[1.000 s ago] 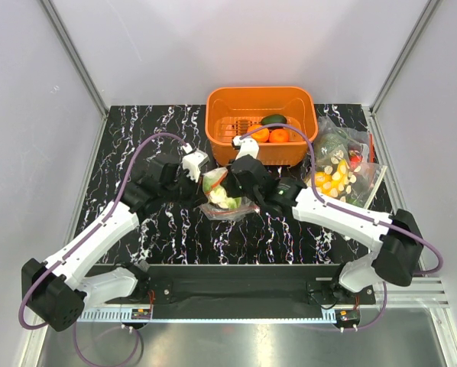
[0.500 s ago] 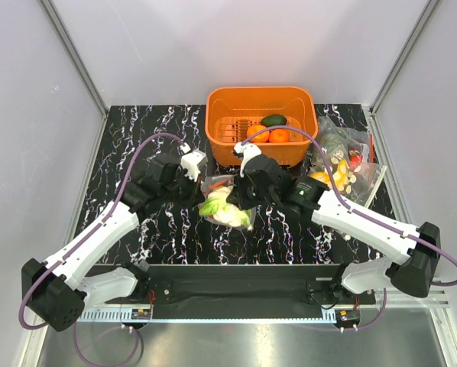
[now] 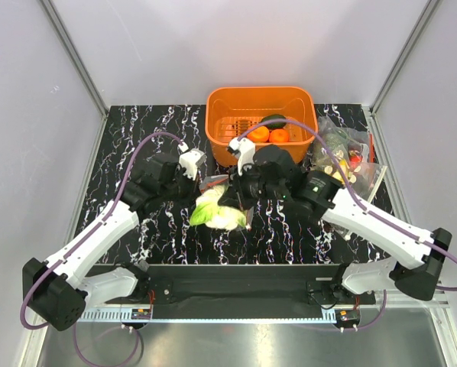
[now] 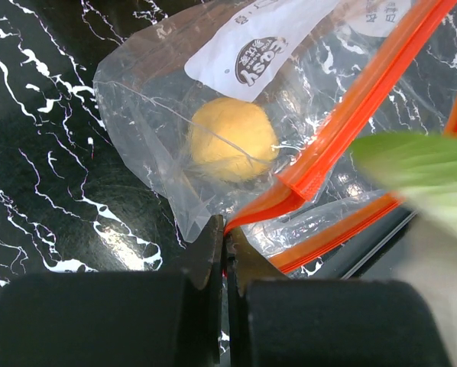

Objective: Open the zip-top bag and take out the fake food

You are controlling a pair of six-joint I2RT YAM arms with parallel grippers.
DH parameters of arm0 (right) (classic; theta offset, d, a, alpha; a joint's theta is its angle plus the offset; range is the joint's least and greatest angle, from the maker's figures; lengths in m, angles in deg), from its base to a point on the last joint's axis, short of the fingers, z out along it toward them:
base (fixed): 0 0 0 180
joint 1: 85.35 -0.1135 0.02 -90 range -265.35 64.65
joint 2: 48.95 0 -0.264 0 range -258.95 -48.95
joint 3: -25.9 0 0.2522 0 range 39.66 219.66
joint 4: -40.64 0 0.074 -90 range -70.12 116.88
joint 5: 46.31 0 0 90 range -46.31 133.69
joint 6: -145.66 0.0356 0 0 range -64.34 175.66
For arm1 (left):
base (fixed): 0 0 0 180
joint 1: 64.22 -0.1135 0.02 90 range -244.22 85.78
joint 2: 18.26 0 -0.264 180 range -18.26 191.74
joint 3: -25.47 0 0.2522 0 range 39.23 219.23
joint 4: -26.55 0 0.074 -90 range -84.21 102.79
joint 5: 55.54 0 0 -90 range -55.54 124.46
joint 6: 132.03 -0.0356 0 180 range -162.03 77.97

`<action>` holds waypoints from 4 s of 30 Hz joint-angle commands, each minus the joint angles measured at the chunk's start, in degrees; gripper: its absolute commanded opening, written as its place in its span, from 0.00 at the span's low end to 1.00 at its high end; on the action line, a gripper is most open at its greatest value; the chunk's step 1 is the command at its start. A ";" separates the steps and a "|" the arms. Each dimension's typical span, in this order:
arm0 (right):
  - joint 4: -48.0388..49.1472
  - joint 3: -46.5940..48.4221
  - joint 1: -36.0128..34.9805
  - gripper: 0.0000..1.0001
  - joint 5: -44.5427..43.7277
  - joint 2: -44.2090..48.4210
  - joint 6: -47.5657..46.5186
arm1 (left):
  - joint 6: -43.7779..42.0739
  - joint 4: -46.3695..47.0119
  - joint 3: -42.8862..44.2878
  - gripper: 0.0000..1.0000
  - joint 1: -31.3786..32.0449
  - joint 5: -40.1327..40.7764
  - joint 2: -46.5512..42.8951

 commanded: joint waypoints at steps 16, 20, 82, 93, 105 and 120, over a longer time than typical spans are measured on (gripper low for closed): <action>2.25 16.96 26.53 0.00 -5.44 -1.31 -15.13 | 0.00 1.56 1.72 0.00 -0.11 -0.75 -0.08; 4.62 20.30 35.16 0.00 -2.36 -7.73 -14.96 | 0.00 1.56 1.72 0.00 -0.11 -1.27 -0.25; 5.60 7.57 7.94 0.47 -6.66 -5.81 -9.25 | -0.18 1.55 1.81 0.00 -0.11 -1.54 0.80; 10.60 -1.14 1.87 0.38 -5.34 -8.27 -3.27 | -0.18 1.38 1.81 0.00 -0.11 -1.62 1.07; 11.92 -2.81 1.95 0.41 -12.62 -17.15 -5.55 | -0.26 1.38 1.81 0.00 -0.11 -1.71 1.33; 23.69 -7.47 2.04 0.55 -22.21 -25.59 -8.27 | -0.18 1.29 1.72 0.00 -0.11 -1.45 3.09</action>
